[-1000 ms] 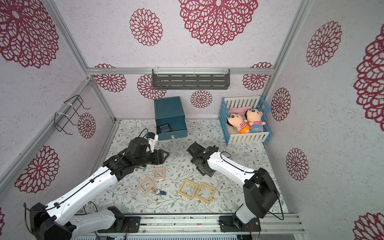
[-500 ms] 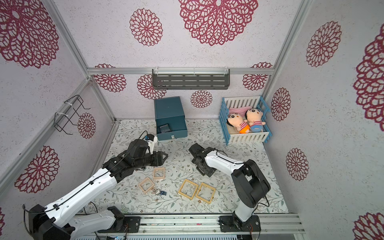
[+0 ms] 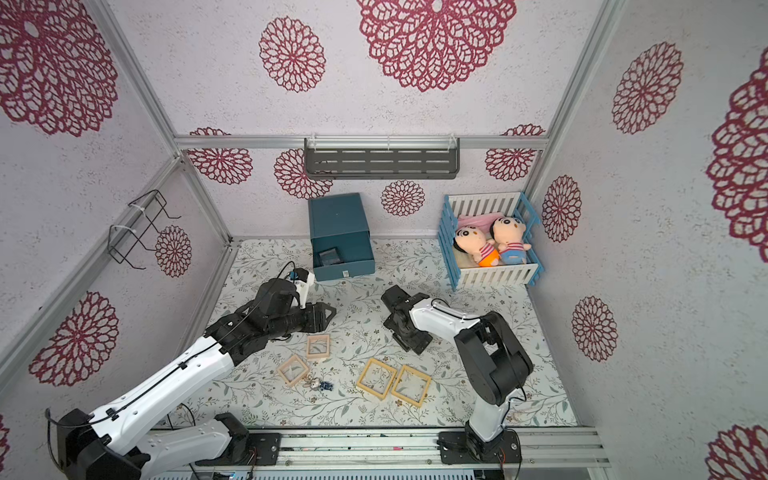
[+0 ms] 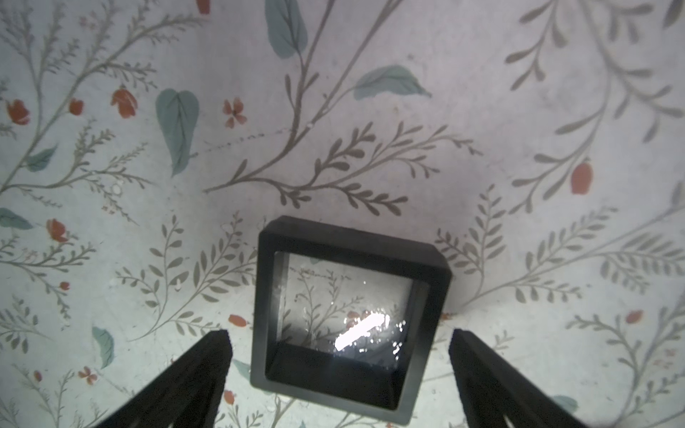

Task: Place the brooch boxes into the drawer by color
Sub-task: Pick up the brooch box from the center of the board.

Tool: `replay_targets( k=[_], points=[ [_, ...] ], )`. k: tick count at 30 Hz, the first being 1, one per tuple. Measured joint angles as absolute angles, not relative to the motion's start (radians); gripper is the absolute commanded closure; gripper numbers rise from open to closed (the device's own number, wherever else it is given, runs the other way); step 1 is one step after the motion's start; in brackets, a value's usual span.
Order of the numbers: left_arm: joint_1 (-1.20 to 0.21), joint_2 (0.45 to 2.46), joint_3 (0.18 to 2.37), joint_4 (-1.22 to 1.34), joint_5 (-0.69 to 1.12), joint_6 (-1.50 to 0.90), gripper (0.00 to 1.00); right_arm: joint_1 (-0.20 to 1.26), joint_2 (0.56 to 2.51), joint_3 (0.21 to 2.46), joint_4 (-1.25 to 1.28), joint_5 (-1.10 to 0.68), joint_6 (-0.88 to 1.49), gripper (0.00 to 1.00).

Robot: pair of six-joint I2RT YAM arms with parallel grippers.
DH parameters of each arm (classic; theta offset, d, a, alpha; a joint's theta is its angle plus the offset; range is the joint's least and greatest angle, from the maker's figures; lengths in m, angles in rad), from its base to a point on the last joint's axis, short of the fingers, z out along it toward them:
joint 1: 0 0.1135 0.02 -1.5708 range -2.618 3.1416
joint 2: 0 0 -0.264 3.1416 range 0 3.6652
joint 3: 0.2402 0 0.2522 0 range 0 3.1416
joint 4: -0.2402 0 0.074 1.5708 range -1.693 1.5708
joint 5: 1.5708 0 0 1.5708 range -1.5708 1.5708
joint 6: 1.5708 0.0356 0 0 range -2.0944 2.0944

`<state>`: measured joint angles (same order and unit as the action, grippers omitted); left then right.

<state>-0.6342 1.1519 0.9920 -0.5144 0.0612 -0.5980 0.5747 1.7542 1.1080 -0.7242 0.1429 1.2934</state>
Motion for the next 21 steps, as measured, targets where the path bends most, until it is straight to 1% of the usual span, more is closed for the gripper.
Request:
replay_targets(
  k=[4, 8, 11, 15, 19, 21],
  points=[
    [-0.634, 1.152, 0.992, -0.514, 0.060, -0.599, 0.41, 0.571, 1.764, 1.108, -0.718, 0.133, 1.293, 0.02],
    [-0.634, 1.152, 0.992, -0.514, 0.057, -0.599, 0.41, 0.570, 1.783, 1.108, -0.718, 0.129, 1.293, 0.07],
    [-0.634, 1.152, 0.993, -0.514, 0.057, -0.599, 0.41, 0.569, 1.787, 1.108, -0.719, 0.129, 1.291, 0.15],
    [-0.634, 1.152, 0.994, -0.514, 0.055, -0.599, 0.41, 0.567, 1.788, 1.108, -0.719, 0.131, 1.295, 0.30],
    [-0.634, 1.152, 0.994, -0.514, 0.057, -0.598, 0.41, 0.565, 1.788, 1.108, -0.721, 0.132, 1.295, 0.40],
    [-0.634, 1.152, 0.994, -0.514, 0.058, -0.598, 0.41, 0.565, 1.788, 1.108, -0.723, 0.133, 1.295, 0.43]
  ],
)
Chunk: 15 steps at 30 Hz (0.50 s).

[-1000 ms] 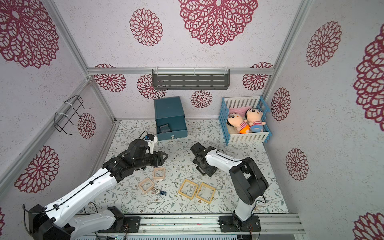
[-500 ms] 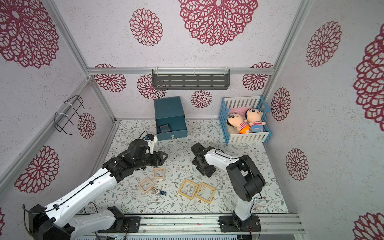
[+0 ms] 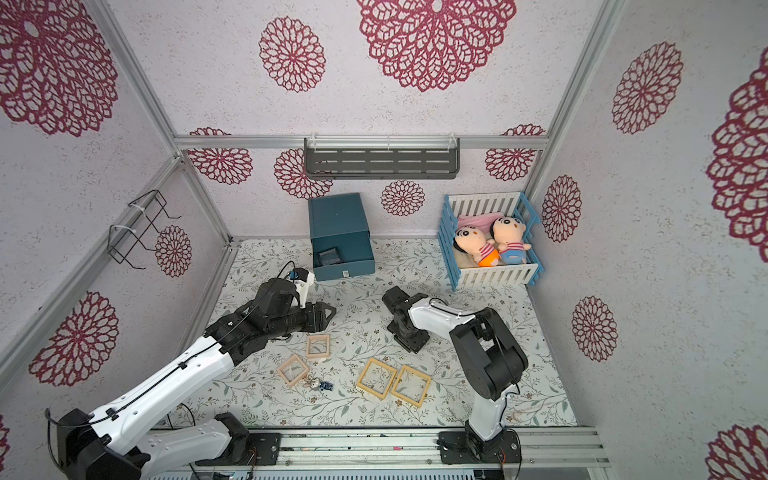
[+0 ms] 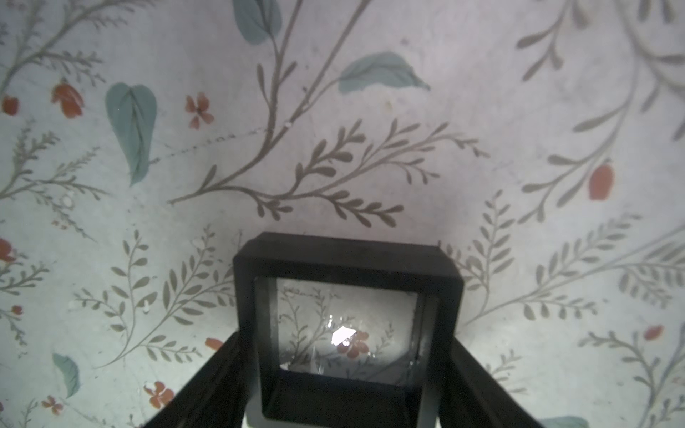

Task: Place the brooch boxes into the drawer by color
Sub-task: Pick up the brooch box from the center of the board.

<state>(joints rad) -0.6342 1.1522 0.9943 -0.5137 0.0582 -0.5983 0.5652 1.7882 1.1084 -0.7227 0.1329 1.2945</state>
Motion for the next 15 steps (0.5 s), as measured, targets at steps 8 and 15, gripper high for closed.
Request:
replay_targets(
  k=[8, 15],
  points=[
    [-0.634, 1.168, 1.008, -0.514, 0.074, -0.594, 0.41, 0.565, 1.784, 1.156, -0.796, 0.172, 1.284, 0.45],
    [-0.634, 1.171, 1.031, -0.519, 0.082, -0.593, 0.41, 0.566, 1.692, 1.199, -0.870, 0.238, 1.217, 0.50]
  ],
)
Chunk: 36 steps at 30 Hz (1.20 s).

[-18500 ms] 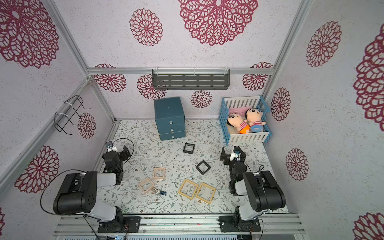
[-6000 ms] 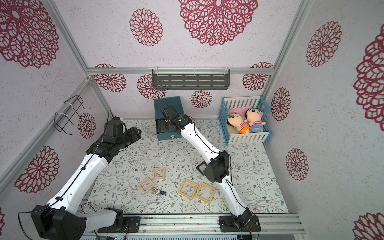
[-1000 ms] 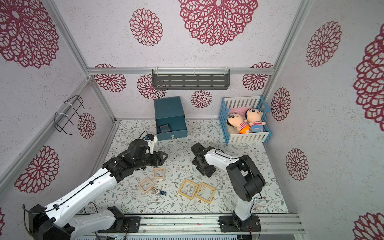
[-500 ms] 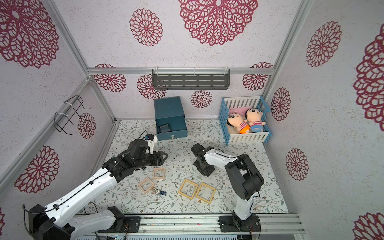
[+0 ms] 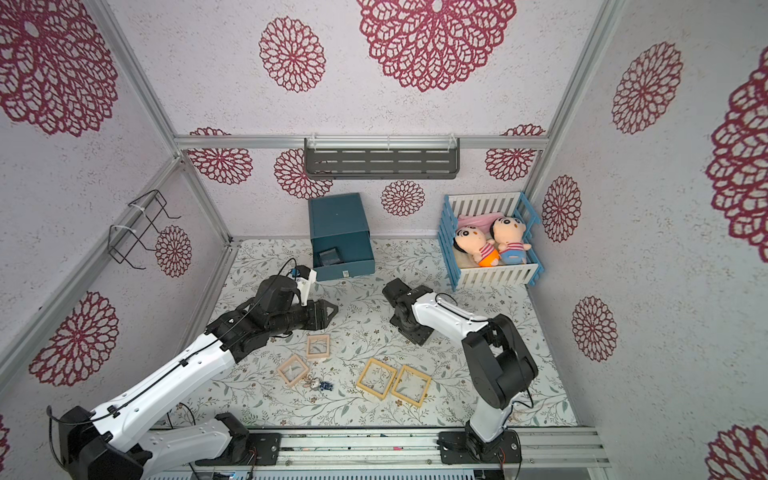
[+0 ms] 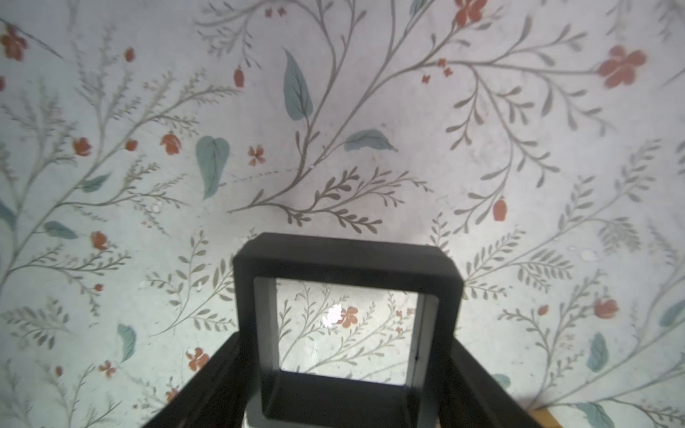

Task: Place the brooch boxes into the drawer by color
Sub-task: Pick up the brooch box from the center of the board, then place the brooch box in the drawer.

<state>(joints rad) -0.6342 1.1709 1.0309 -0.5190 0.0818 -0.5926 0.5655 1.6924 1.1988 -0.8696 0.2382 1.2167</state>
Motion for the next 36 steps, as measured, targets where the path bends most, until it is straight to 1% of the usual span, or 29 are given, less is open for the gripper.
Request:
replay_targets(
  k=[5, 11, 15, 21, 23, 27, 36],
  points=[
    [-0.635, 1.184, 1.105, -0.565, 0.053, -0.590, 0.41, 0.574, 1.659, 1.322, -0.936, 0.297, 1.082, 0.50],
    [-0.623, 1.208, 1.230, -0.656, -0.043, -0.587, 0.41, 0.593, 1.688, 1.599, -1.028, 0.347, 0.878, 0.50],
    [-0.587, 1.257, 1.308, -0.707, -0.084, -0.599, 0.41, 0.610, 1.793, 1.861, -1.111, 0.359, 0.749, 0.51],
    [-0.512, 1.328, 1.421, -0.821, -0.158, -0.638, 0.39, 0.645, 2.072, 2.363, -1.253, 0.366, 0.601, 0.54],
    [-0.499, 1.343, 1.456, -0.845, -0.181, -0.641, 0.39, 0.654, 2.138, 2.472, -1.267, 0.350, 0.567, 0.54],
    [-0.480, 1.345, 1.492, -0.871, -0.213, -0.645, 0.39, 0.667, 2.186, 2.550, -1.293, 0.316, 0.522, 0.55],
    [-0.466, 1.349, 1.494, -0.889, -0.220, -0.648, 0.39, 0.692, 2.218, 2.570, -1.226, 0.294, 0.420, 0.54]
  ],
)
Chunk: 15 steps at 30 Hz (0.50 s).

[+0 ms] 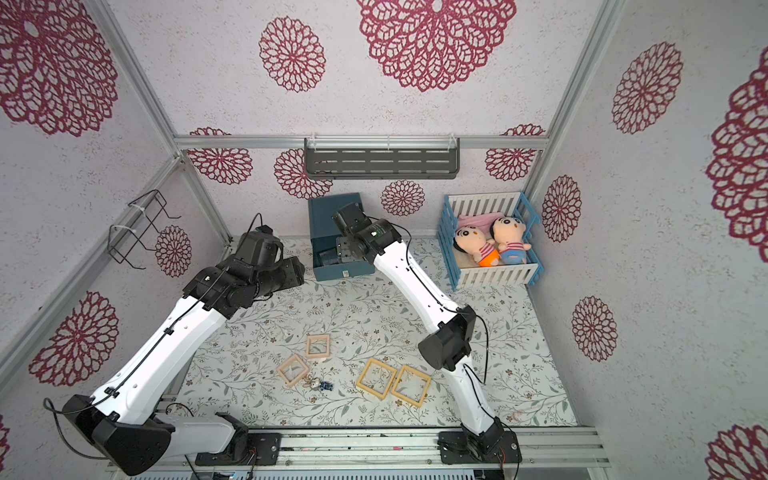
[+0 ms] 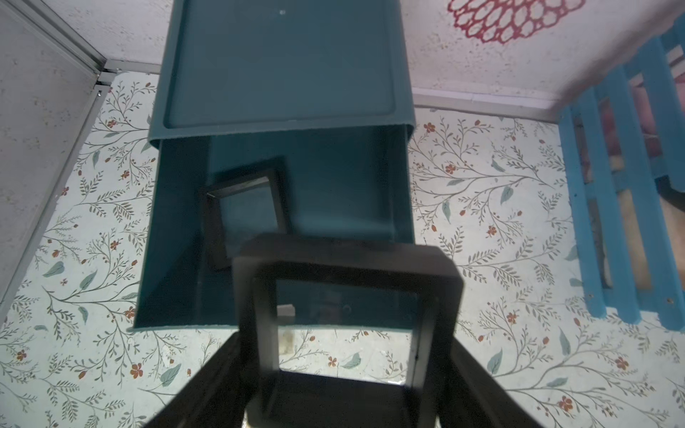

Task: Place the brooch boxes into the drawer by color
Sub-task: Place the brooch box in the drawer.

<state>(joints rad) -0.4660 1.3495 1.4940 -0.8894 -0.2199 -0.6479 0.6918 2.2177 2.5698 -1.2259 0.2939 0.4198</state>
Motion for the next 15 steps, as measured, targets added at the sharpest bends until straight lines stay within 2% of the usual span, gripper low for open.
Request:
replay_targets(
  k=[15],
  points=[
    [-0.461, 1.362, 1.494, -0.894, -0.216, -0.648, 0.39, 0.659, 2.337, 2.570, -1.109, 0.269, 0.376, 0.53]
  ],
)
